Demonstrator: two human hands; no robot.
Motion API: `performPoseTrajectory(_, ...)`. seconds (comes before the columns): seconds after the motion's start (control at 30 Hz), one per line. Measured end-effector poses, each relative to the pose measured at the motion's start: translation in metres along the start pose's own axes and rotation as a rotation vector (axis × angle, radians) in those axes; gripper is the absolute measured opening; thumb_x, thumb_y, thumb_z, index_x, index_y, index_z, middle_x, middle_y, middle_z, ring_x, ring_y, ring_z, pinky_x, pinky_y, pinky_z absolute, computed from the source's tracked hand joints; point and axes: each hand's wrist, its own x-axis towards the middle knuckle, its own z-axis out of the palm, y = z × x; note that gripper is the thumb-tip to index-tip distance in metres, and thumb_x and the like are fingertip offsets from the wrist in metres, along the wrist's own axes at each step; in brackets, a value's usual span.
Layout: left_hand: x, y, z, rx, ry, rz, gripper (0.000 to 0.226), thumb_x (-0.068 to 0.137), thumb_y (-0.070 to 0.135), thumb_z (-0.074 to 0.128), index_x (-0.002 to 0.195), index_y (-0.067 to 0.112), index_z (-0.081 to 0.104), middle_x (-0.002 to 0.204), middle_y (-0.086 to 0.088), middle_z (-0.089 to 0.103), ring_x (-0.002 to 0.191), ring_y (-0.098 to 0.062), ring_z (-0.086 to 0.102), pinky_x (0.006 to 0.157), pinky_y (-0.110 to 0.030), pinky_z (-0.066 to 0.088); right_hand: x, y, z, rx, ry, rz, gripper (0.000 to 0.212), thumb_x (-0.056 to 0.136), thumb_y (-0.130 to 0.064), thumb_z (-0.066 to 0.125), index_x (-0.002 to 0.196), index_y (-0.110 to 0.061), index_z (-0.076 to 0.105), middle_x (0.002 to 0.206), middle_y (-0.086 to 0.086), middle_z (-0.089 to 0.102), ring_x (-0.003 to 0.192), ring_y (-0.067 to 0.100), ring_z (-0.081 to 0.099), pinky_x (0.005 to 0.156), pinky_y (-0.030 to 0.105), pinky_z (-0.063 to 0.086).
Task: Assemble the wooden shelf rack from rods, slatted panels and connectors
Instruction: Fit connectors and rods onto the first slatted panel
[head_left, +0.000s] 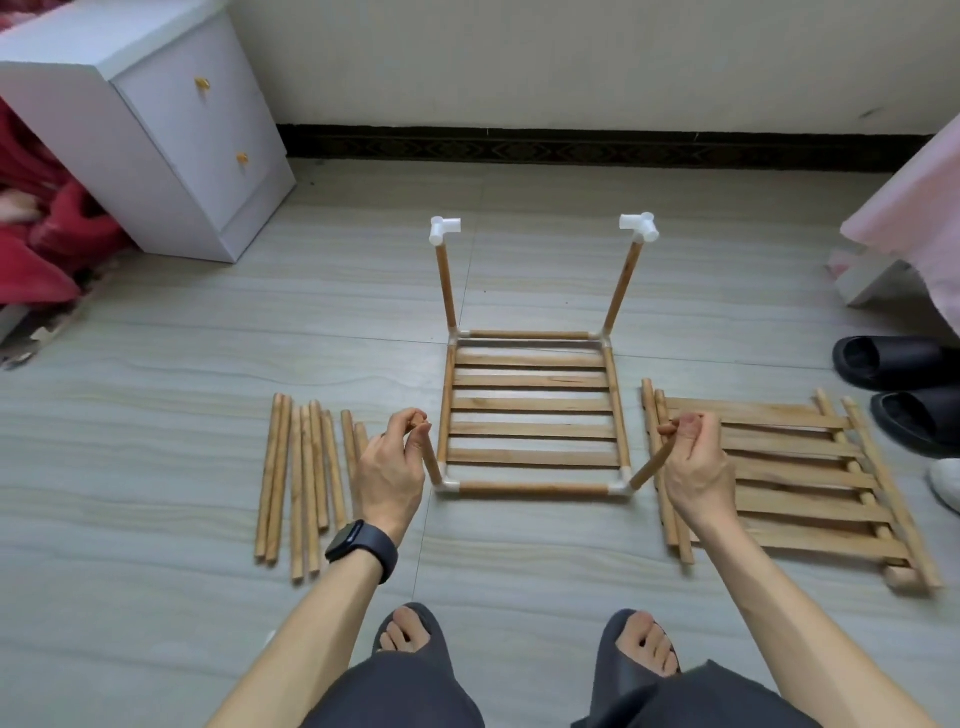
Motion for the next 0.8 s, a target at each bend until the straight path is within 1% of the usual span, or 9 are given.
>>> performPoseTrajectory(0.07, 0.0, -0.003, -0.001, 0.0, -0.015, 0.006, 0.033, 0.105, 0.038, 0.045, 0.126, 0.018, 0.062, 0.097, -0.009, 0.069, 0.085, -0.026, 0.063, 0.068, -0.044, 0.055, 0.002, -0.002, 0.0, 0.022, 0.005, 0.051, 0.045, 0.108, -0.05, 0.024, 0.121, -0.015, 0.049, 0.107, 0.001, 0.065, 0.092, 0.028, 0.059, 0.083, 0.04, 0.044)
performPoseTrajectory(0.13, -0.001, -0.008, -0.001, -0.039, -0.029, 0.015, 0.031, 0.104, 0.038, 0.047, 0.126, 0.021, 0.061, 0.1, -0.005, 0.069, 0.085, -0.023, 0.064, 0.069, -0.043, 0.055, -0.002, -0.002, 0.003, 0.076, 0.014, 0.139, 0.055, 0.103, -0.061, 0.028, 0.128, -0.016, 0.047, 0.108, 0.0, 0.059, 0.097, 0.025, 0.054, 0.086, 0.037, 0.04)
performPoseTrajectory(0.2, 0.001, -0.017, 0.0, -0.095, -0.054, 0.01, 0.026, 0.104, 0.035, 0.052, 0.128, 0.027, 0.059, 0.108, 0.007, 0.067, 0.09, -0.016, 0.064, 0.074, -0.038, 0.055, -0.017, 0.003, 0.012, 0.103, 0.018, 0.193, 0.059, 0.097, -0.066, 0.043, 0.127, -0.015, 0.045, 0.114, 0.001, 0.055, 0.101, 0.022, 0.056, 0.089, 0.037, 0.042)
performPoseTrajectory(0.27, 0.001, -0.032, 0.0, -0.093, -0.106, 0.0, 0.03, 0.103, 0.027, 0.055, 0.133, 0.032, 0.055, 0.114, 0.013, 0.063, 0.092, -0.011, 0.063, 0.078, -0.033, 0.054, -0.035, 0.013, 0.028, 0.061, -0.012, 0.235, 0.058, 0.095, -0.053, 0.062, 0.132, -0.013, 0.041, 0.127, 0.007, 0.054, 0.111, 0.024, 0.06, 0.092, 0.042, 0.049)
performPoseTrajectory(0.37, -0.009, -0.071, -0.004, -0.056, -0.096, -0.123, 0.036, 0.101, 0.022, 0.054, 0.136, 0.032, 0.052, 0.119, 0.01, 0.062, 0.093, -0.007, 0.061, 0.078, -0.031, 0.052, -0.054, 0.025, 0.062, -0.029, -0.211, 0.251, 0.056, 0.096, -0.034, 0.069, 0.139, -0.012, 0.04, 0.137, 0.012, 0.051, 0.119, 0.028, 0.059, 0.094, 0.041, 0.05)
performPoseTrajectory(0.47, -0.034, -0.123, -0.017, -0.007, -0.079, -0.407, 0.037, 0.1, 0.022, 0.055, 0.136, 0.028, 0.052, 0.127, -0.003, 0.058, 0.107, -0.021, 0.059, 0.089, -0.036, 0.05, -0.059, 0.025, 0.107, -0.268, -0.517, 0.132, 0.057, 0.097, -0.038, 0.065, 0.142, -0.009, 0.045, 0.144, 0.013, 0.05, 0.129, 0.03, 0.05, 0.105, 0.045, 0.045)
performPoseTrajectory(0.57, -0.065, -0.177, -0.035, 0.165, -0.135, -0.615, 0.04, 0.099, 0.023, 0.054, 0.138, 0.023, 0.049, 0.135, -0.012, 0.051, 0.125, -0.029, 0.048, 0.097, -0.04, 0.046, -0.058, 0.013, 0.153, -0.46, -0.697, -0.096, 0.061, 0.098, -0.042, 0.059, 0.15, -0.014, 0.041, 0.155, 0.01, 0.042, 0.142, 0.031, 0.037, 0.114, 0.044, 0.036)
performPoseTrajectory(0.7, -0.093, -0.221, -0.051, 0.322, -0.32, -0.771, 0.048, 0.096, 0.034, 0.057, 0.141, 0.022, 0.045, 0.14, -0.013, 0.047, 0.132, -0.03, 0.043, 0.101, -0.041, 0.045, -0.051, 0.0, 0.208, -0.803, -0.886, -0.362, 0.073, 0.101, -0.05, 0.046, 0.163, -0.03, 0.012, 0.172, 0.004, 0.007, 0.157, 0.033, 0.006, 0.125, 0.053, 0.016)
performPoseTrajectory(0.8, -0.098, -0.235, -0.049, 0.307, -0.451, -0.804, 0.057, 0.092, 0.048, 0.06, 0.143, 0.026, 0.044, 0.138, -0.011, 0.051, 0.13, -0.028, 0.046, 0.102, -0.041, 0.046, -0.056, 0.0, 0.228, -0.951, -1.029, -0.377, 0.079, 0.102, -0.046, 0.043, 0.161, -0.039, -0.009, 0.172, 0.0, -0.008, 0.157, 0.035, -0.003, 0.122, 0.062, 0.012)
